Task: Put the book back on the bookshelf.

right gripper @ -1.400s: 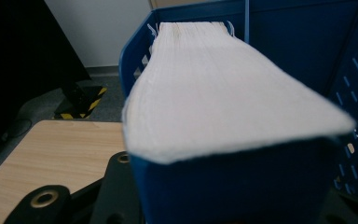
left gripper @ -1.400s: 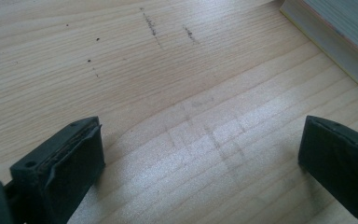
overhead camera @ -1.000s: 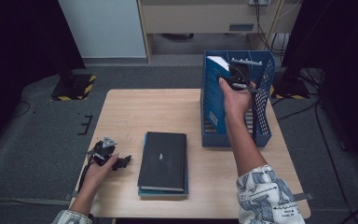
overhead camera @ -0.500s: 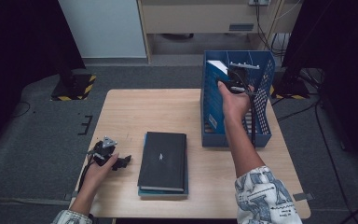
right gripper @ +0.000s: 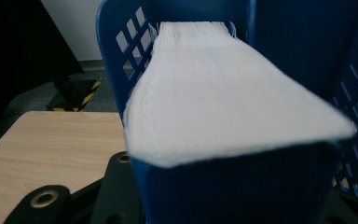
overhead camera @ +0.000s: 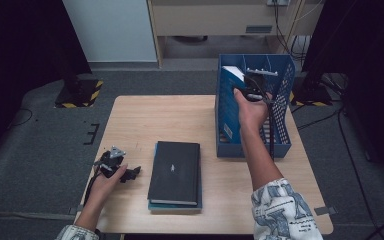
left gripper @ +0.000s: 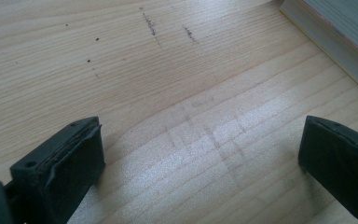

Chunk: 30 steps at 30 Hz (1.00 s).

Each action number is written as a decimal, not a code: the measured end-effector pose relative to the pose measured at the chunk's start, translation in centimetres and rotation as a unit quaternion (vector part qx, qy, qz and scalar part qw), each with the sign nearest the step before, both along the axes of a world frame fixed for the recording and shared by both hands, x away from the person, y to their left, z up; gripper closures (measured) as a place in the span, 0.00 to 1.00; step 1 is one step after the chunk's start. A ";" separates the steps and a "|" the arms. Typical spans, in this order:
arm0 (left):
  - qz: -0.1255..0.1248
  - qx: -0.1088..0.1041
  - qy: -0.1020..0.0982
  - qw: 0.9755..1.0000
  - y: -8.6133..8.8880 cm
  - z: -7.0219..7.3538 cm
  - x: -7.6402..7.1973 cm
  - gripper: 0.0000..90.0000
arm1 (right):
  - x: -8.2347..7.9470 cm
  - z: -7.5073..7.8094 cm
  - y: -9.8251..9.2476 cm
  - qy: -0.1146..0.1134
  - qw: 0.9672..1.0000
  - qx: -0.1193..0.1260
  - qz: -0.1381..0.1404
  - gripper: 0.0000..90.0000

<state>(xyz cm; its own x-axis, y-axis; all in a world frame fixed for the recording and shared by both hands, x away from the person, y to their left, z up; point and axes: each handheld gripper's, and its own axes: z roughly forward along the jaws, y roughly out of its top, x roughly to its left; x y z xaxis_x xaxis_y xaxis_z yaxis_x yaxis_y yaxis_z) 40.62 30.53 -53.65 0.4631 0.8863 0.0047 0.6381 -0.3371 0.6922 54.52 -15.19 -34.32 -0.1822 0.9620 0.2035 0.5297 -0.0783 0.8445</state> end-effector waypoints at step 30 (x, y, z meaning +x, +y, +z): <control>0.002 -0.001 0.001 1.000 -0.1 0.0 0.0 0.00 | -3.2 -0.8 -1.2 0.041 0.999 -0.017 0.026 0.67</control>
